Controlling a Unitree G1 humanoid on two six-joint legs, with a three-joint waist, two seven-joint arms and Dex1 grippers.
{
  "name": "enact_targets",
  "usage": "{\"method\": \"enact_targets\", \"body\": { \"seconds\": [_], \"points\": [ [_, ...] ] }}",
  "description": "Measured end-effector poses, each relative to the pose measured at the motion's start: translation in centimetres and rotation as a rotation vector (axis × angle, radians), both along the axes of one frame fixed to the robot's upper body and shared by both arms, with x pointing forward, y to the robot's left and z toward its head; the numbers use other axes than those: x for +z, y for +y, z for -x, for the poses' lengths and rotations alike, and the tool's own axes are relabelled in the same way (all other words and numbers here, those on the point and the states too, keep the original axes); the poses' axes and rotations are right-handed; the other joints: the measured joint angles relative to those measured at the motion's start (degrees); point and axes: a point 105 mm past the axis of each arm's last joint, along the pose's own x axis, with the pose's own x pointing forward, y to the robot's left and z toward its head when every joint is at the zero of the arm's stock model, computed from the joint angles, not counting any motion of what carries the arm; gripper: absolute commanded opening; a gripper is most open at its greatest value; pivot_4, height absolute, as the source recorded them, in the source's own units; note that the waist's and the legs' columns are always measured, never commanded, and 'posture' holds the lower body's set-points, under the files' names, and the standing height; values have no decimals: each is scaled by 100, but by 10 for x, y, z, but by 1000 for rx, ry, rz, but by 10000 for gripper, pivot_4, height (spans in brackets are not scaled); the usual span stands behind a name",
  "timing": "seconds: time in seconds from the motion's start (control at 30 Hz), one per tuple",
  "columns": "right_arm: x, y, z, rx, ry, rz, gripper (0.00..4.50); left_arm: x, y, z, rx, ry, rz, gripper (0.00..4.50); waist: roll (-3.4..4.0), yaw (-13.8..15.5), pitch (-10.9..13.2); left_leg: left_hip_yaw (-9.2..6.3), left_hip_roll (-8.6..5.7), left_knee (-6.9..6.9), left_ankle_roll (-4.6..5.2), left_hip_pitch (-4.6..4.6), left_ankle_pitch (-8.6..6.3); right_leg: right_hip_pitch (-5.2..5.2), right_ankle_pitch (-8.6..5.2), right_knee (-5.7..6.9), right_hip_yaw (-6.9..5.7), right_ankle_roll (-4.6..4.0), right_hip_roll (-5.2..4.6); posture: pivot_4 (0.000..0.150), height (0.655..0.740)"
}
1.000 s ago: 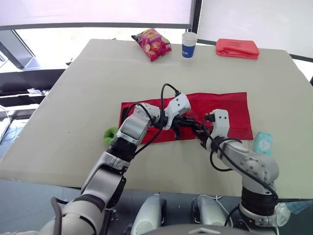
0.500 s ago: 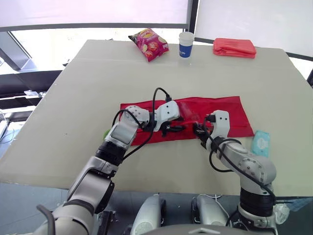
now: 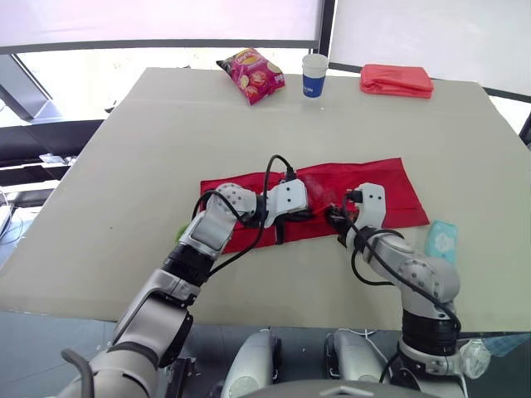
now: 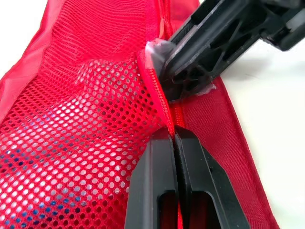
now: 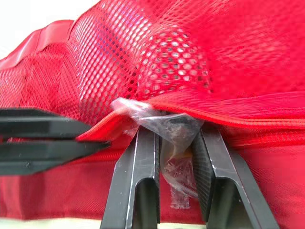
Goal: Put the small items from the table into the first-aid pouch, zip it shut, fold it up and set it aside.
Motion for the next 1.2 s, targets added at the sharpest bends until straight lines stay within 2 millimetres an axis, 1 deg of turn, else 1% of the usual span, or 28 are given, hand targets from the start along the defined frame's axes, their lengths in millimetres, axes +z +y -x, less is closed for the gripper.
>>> {"method": "enact_targets", "body": {
  "seconds": [0.17,0.4,0.57,0.7,0.77,0.8,0.9,0.93,1.13,1.2],
  "points": [
    [0,2,2,39,-10,10,3725,0,1,0,-5,2,-2,0,0,3,0,-1,1,0,1,0,0,0,0,0,0,0,0,1500,7400],
    [5,2,-2,-40,-30,-71,3725,2,1,0,-9,-2,4,0,0,4,0,-1,1,0,0,0,0,0,0,1,0,0,0,1500,7400],
    [7,-1,-4,-62,-40,-88,3725,3,0,1,-20,-4,4,0,0,5,0,0,1,-1,0,0,0,-1,0,0,1,0,-1,1500,7400],
    [2,3,-10,-58,-38,-62,3725,3,1,3,-38,-4,-3,0,1,-1,0,0,1,-1,0,0,0,-2,0,1,1,0,1,1500,7400],
    [1,3,-15,-32,-57,-8,14026,3,1,3,-43,-10,-4,0,1,-4,1,1,1,-1,0,0,0,-2,0,0,2,0,1,1500,7400],
    [1,2,-16,-23,-64,7,16487,3,1,4,-46,-11,-4,0,1,-4,1,1,1,-1,0,0,0,-2,0,0,2,0,1,1500,7400],
    [0,-3,-12,10,-93,53,30723,7,0,2,-44,-17,3,0,1,26,0,0,0,-1,0,0,0,0,0,-1,-1,0,-1,1500,7400],
    [1,-6,-10,20,-104,71,34540,8,1,1,-41,-20,7,0,0,36,0,-1,-1,0,0,0,0,1,0,-2,-3,0,-3,1500,7400],
    [8,-31,19,140,-182,229,34540,2,-1,1,-44,14,5,0,-1,25,1,-1,-1,1,24,-5,-14,1,0,-5,-3,1,-4,1500,7400],
    [9,-36,25,176,-195,284,29323,2,-1,0,-42,17,5,0,-1,6,0,-2,2,1,26,-2,-15,1,0,-3,-3,1,-1,1500,7400]
  ]
}}
